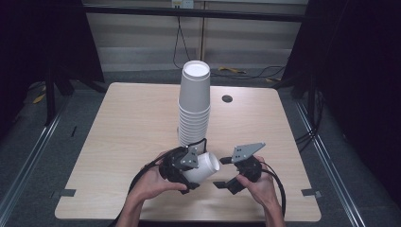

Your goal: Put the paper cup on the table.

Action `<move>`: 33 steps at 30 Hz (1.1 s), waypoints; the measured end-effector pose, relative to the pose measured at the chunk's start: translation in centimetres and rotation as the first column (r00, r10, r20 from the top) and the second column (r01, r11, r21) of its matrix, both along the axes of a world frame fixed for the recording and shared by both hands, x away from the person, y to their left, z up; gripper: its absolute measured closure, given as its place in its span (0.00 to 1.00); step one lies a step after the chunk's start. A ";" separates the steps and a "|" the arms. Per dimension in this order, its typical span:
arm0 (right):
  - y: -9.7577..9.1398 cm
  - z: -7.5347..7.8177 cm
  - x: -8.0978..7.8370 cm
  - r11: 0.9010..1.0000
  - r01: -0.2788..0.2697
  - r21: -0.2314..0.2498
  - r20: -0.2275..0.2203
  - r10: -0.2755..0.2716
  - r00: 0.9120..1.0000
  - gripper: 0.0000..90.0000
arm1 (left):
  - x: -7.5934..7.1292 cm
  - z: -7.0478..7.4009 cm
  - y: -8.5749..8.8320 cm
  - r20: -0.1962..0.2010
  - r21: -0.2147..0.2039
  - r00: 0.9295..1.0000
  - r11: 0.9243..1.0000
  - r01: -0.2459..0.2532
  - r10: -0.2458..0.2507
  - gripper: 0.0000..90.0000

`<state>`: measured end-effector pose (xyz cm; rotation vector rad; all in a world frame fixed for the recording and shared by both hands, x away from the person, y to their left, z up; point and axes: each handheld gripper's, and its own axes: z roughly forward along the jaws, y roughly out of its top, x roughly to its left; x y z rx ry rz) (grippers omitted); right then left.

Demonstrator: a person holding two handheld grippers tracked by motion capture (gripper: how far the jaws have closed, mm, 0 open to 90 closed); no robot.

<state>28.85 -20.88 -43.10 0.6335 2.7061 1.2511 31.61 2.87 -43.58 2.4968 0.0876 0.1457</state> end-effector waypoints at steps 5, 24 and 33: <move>0.4 0.0 0.3 0.999 -0.029 -0.036 -0.027 0.028 0.999 0.22 | 0.1 -0.2 -0.6 -0.003 0.041 1.000 0.999 0.020 -0.020 0.16; 2.2 -0.4 1.6 0.987 -0.121 -0.108 -0.124 0.107 0.986 0.16 | -0.9 -0.4 -1.7 0.017 0.113 0.996 0.990 0.084 -0.087 0.16; 2.5 -0.3 1.8 0.980 -0.159 -0.121 -0.146 0.141 0.979 0.22 | -1.2 -0.5 -2.5 0.021 0.144 0.992 0.982 0.121 -0.125 0.16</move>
